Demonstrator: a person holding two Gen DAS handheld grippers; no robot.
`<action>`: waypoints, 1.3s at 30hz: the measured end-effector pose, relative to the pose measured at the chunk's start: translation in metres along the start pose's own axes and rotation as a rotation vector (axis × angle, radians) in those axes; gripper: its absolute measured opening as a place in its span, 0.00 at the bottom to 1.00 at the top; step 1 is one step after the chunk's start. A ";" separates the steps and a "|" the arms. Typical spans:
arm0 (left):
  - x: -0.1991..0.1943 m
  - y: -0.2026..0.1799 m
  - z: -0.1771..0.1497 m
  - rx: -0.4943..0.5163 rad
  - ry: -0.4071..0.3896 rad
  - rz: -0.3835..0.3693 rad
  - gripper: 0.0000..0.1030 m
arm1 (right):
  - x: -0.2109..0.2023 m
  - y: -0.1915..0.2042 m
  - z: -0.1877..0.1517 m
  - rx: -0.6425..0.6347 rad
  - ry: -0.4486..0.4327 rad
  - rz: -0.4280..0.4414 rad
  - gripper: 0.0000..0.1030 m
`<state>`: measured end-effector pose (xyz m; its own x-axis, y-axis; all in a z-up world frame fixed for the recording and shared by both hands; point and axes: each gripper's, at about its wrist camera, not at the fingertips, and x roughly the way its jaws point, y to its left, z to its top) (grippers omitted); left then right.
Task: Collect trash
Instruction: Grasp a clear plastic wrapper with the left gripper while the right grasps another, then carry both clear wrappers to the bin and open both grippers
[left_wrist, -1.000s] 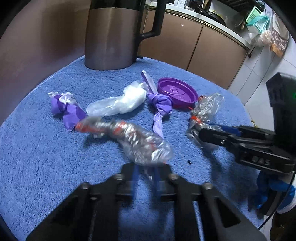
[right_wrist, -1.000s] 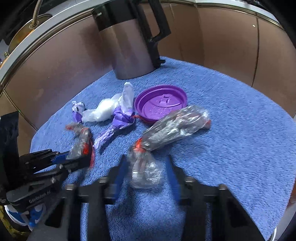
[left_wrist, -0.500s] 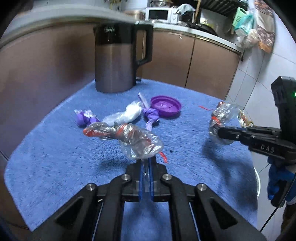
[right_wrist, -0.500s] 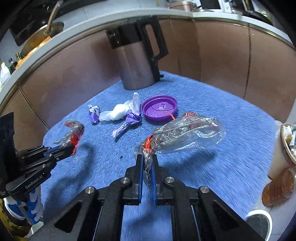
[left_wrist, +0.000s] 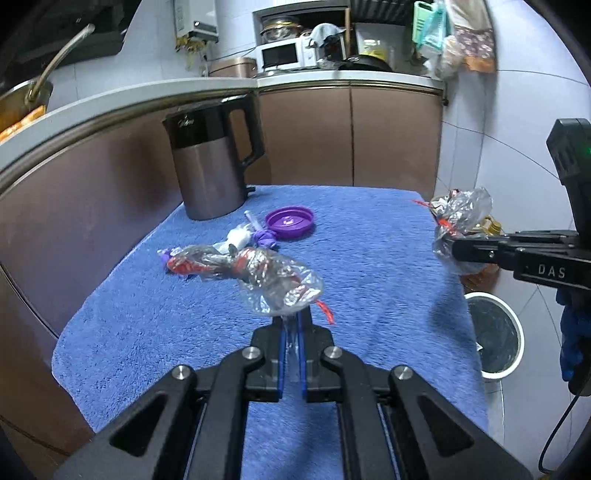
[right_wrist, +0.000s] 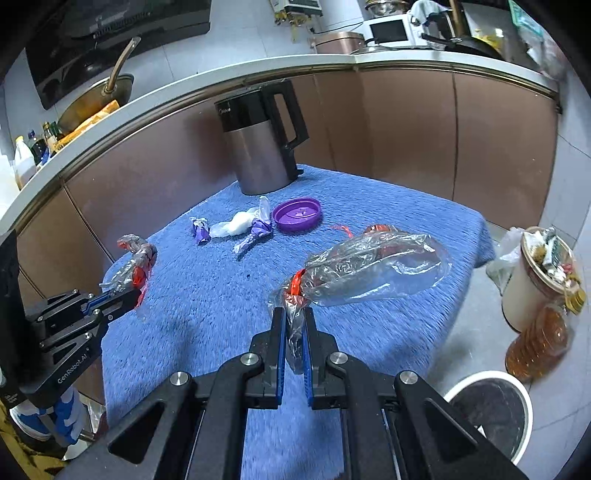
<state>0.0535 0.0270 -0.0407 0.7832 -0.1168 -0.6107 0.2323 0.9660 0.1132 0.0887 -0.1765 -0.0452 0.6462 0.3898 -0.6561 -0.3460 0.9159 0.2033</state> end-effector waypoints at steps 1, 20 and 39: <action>-0.004 -0.004 0.000 0.011 -0.007 0.002 0.05 | -0.005 -0.002 -0.003 0.006 -0.006 -0.004 0.08; -0.022 -0.088 0.014 0.185 -0.028 -0.043 0.05 | -0.072 -0.066 -0.041 0.129 -0.100 -0.078 0.08; 0.081 -0.251 0.029 0.385 0.215 -0.365 0.05 | -0.059 -0.198 -0.134 0.388 0.036 -0.260 0.08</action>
<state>0.0759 -0.2317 -0.0959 0.4875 -0.3388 -0.8047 0.6906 0.7135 0.1179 0.0283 -0.3940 -0.1439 0.6516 0.1454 -0.7445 0.1084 0.9535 0.2811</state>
